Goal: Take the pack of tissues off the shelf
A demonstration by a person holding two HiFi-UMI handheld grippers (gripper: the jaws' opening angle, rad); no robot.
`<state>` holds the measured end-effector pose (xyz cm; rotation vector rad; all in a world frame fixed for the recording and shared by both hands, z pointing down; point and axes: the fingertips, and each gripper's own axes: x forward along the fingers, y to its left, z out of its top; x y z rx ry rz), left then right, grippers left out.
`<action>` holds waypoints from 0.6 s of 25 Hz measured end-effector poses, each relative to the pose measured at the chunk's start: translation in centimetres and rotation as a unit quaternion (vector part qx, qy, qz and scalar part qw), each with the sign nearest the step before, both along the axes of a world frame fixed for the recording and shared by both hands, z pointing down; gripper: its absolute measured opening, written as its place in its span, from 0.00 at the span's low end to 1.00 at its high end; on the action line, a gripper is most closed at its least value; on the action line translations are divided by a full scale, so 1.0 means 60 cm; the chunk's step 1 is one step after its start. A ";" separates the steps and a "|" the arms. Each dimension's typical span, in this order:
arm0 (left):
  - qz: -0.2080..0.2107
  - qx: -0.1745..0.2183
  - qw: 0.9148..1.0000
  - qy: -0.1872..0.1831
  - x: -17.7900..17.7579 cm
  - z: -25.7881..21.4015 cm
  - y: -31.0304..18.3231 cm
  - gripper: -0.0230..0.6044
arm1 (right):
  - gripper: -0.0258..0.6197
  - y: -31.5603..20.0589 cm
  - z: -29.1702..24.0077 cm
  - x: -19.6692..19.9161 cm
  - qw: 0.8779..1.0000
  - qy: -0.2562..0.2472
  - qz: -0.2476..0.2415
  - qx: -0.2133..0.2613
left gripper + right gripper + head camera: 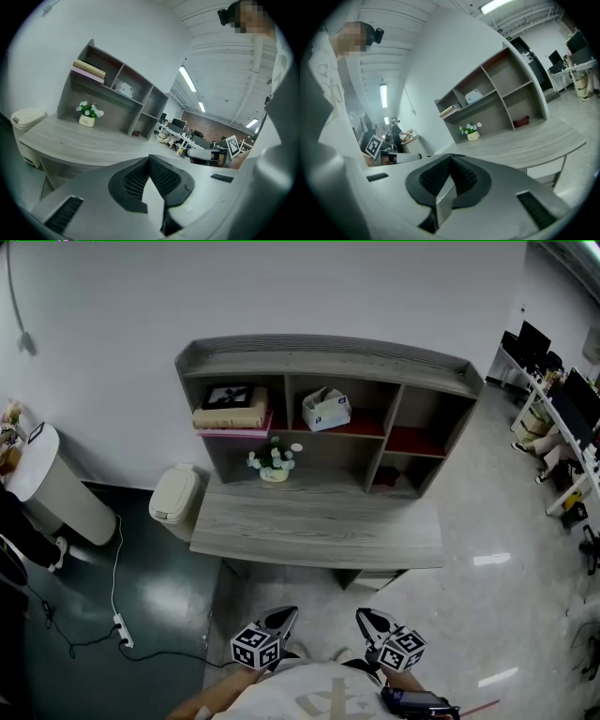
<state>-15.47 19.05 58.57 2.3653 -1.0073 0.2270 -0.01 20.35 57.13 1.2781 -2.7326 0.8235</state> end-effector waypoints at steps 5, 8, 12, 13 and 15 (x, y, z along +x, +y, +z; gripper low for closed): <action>0.010 -0.006 1.000 0.004 -0.031 0.010 0.010 0.04 | 0.05 0.007 0.007 -0.029 1.000 0.002 0.013 -0.007; 0.015 -0.006 1.000 0.012 -0.042 0.011 0.009 0.04 | 0.05 0.014 0.013 -0.046 1.000 0.006 0.016 -0.016; 0.011 -0.007 1.000 0.021 -0.060 0.013 0.001 0.04 | 0.05 0.008 0.014 -0.062 1.000 0.016 0.014 -0.019; 0.008 -0.009 1.000 0.023 -0.064 0.016 -0.001 0.04 | 0.05 0.003 0.013 -0.065 1.000 0.018 0.013 -0.018; 0.002 -0.013 1.000 0.024 -0.073 0.023 -0.006 0.04 | 0.05 -0.009 0.013 -0.071 1.000 0.021 0.010 -0.016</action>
